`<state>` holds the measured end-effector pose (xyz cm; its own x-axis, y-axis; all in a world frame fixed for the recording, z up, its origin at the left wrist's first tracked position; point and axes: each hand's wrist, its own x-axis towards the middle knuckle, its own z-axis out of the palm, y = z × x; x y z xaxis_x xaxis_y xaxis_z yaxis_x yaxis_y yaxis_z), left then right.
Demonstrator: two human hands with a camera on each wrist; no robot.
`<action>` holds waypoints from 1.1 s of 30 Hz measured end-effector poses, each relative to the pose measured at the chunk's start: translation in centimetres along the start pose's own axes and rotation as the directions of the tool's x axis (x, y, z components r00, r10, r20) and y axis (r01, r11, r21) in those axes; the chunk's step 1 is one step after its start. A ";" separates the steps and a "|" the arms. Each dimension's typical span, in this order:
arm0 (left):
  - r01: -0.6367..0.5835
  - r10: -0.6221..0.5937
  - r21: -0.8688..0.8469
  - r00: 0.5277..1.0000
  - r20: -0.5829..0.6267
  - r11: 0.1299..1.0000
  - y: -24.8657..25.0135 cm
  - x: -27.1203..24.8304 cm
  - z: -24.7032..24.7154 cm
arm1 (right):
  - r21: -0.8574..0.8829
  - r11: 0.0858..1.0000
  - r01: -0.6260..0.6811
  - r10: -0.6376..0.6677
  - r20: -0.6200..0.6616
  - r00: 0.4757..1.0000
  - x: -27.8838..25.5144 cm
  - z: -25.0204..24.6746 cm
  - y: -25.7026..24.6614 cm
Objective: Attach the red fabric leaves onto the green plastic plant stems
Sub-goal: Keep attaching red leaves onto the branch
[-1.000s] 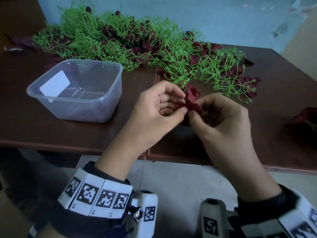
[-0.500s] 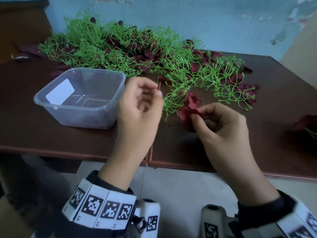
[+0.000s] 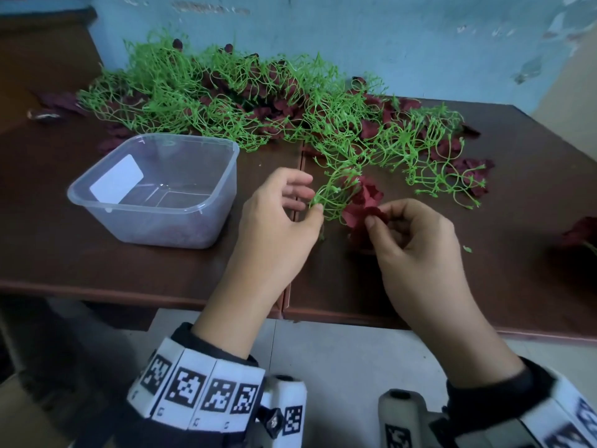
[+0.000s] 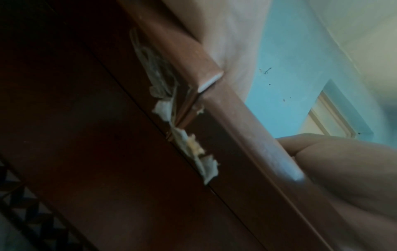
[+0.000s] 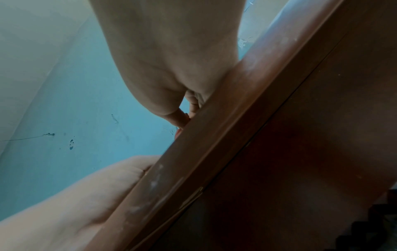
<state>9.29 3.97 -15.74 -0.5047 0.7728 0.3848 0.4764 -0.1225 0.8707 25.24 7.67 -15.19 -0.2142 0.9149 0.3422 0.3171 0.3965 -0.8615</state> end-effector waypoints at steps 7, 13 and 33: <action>-0.032 0.032 -0.034 0.999 0.010 0.999 -0.2 -0.1 0.1 | 0.096 0.995 -0.038 0.034 0.041 0.999 -0.1 -0.2 -0.3; -0.083 0.080 -0.076 0.996 -0.031 0.994 -0.2 -0.1 -0.1 | 0.276 0.959 -0.068 0.051 0.070 0.996 0.1 -0.5 -0.7; 0.099 0.001 -0.474 0.979 0.206 0.875 1.1 -0.6 -0.6 | 0.435 0.890 -0.140 0.087 0.139 0.986 0.5 -0.9 -0.6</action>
<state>9.70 2.97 -14.81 -0.3454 0.8842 0.3143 0.0253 -0.3261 0.9450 25.76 7.99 -14.12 -0.3122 0.9264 0.2105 -0.0896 0.1919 -0.9773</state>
